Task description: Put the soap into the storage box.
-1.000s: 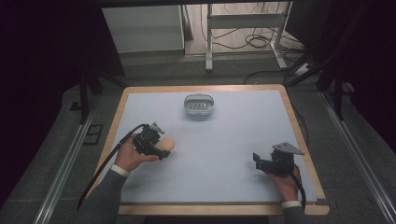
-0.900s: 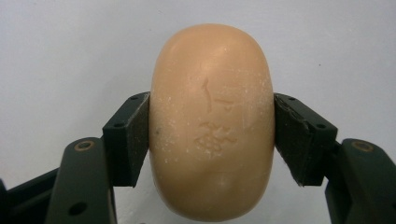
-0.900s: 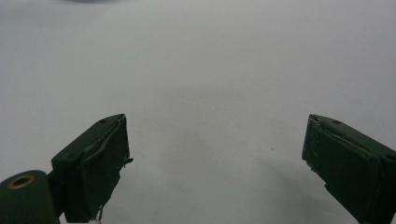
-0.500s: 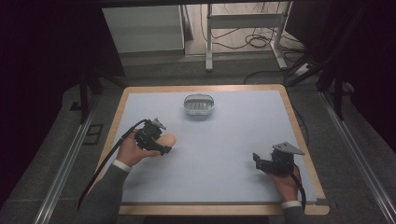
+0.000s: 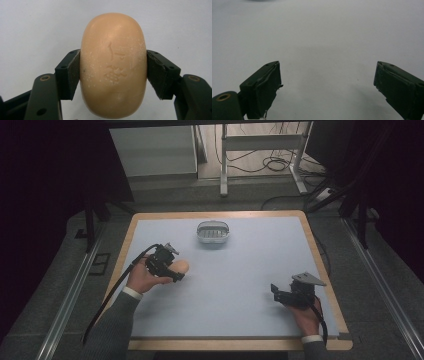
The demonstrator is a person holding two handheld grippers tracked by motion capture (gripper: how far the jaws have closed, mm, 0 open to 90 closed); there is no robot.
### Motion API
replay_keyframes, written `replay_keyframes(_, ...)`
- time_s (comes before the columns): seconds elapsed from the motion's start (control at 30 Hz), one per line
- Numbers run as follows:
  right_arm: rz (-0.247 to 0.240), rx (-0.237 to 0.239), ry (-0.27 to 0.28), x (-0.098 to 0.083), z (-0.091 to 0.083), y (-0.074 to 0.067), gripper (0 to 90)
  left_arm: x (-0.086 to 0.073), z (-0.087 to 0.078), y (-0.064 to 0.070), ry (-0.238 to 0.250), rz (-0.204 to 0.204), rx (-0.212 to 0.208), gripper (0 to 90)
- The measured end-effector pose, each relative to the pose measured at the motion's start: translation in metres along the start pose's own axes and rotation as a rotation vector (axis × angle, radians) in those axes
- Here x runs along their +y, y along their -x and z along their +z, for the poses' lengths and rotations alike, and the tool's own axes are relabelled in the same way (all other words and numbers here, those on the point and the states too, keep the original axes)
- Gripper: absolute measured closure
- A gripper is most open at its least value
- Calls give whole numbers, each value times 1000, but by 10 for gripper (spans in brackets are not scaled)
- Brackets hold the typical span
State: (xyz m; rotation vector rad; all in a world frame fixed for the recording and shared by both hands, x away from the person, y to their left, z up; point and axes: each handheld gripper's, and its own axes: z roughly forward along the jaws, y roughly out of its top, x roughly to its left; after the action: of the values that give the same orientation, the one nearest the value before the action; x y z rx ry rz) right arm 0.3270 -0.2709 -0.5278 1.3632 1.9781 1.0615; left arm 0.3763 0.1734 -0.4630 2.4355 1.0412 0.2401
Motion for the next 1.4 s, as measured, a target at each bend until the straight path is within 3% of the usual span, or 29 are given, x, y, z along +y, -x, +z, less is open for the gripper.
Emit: replay_keyframes(1.4, 3, 2, -1, 0, 0, 0, 76, 41, 4, -19, 10, -4, 12, 329)
